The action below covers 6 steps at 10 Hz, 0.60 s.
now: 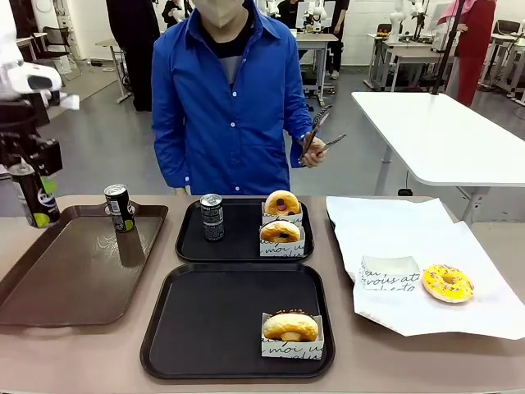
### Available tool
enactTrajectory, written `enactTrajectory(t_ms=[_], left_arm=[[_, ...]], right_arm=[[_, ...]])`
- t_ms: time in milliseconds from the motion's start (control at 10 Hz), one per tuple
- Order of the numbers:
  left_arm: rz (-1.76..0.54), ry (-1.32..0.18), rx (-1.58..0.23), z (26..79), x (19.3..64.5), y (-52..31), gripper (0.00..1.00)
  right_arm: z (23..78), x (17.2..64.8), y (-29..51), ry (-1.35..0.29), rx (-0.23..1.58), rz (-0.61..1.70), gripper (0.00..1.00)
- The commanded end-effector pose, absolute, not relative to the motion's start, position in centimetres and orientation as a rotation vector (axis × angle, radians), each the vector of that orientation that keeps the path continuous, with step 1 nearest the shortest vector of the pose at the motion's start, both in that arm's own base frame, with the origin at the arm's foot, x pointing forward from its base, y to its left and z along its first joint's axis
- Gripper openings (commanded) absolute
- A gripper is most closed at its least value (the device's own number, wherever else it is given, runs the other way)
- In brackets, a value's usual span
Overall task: Set up donuts and drinks on trays.
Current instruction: Pick up one Pepsi coke from the Handle tray and place it on the Flat Tray without a Pepsi coke.
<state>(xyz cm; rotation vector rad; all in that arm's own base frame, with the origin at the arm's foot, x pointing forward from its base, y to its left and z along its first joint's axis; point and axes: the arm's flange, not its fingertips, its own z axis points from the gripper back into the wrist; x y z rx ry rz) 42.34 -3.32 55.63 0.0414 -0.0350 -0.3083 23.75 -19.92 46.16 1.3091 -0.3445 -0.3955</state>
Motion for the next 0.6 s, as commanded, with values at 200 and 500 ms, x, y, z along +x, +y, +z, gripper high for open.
enactTrajectory(t_ms=[200, 500], left_arm=[[-0.317, -0.067, 0.047, 57.0, 40.7, -3.6, 0.00], [-0.317, -0.067, 0.047, 57.0, 40.7, -3.6, 0.00]], right_arm=[[46.1, 23.8, -20.0, -0.349, 1.325, -0.387, 1.00], [46.1, 23.8, -20.0, -0.349, 1.325, -0.387, 1.00]])
